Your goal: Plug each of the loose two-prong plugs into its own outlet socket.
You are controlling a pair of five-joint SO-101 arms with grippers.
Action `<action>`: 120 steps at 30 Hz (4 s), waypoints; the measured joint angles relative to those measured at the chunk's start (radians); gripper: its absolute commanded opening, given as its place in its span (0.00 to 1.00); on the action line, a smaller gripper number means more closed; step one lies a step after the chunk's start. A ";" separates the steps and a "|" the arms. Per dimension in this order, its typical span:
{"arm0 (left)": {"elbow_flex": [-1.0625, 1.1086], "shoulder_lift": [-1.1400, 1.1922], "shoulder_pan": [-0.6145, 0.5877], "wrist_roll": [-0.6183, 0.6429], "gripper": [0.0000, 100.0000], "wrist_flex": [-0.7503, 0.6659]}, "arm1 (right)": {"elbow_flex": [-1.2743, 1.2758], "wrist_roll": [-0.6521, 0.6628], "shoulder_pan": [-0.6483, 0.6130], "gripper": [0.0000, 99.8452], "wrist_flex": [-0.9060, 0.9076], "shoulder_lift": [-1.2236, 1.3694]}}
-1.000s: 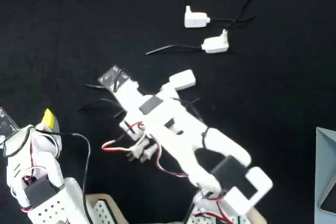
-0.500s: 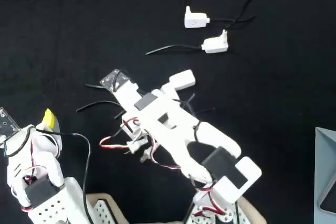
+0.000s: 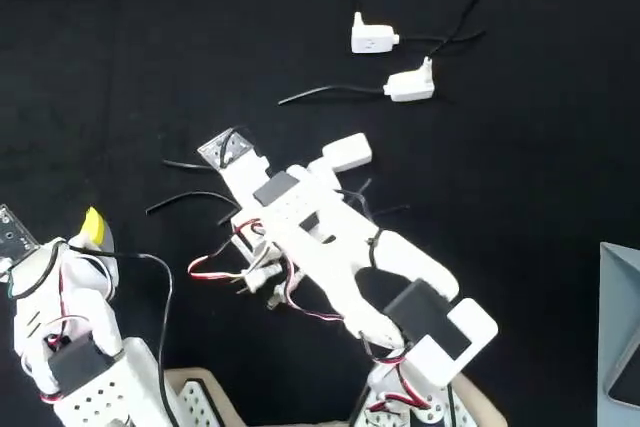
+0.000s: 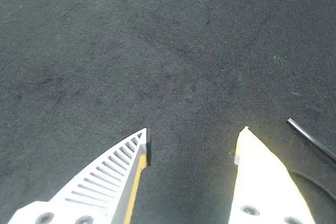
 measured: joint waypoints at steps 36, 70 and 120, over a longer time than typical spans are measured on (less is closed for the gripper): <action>0.000 0.000 0.000 0.000 0.27 0.000 | -0.091 -0.146 0.000 0.16 -0.072 0.129; 0.015 0.000 0.278 0.000 0.27 0.000 | 0.094 -0.117 0.000 0.01 0.143 -0.695; -0.075 -0.006 0.985 -0.221 0.27 -0.002 | 0.727 0.014 -0.114 0.01 -0.264 -1.165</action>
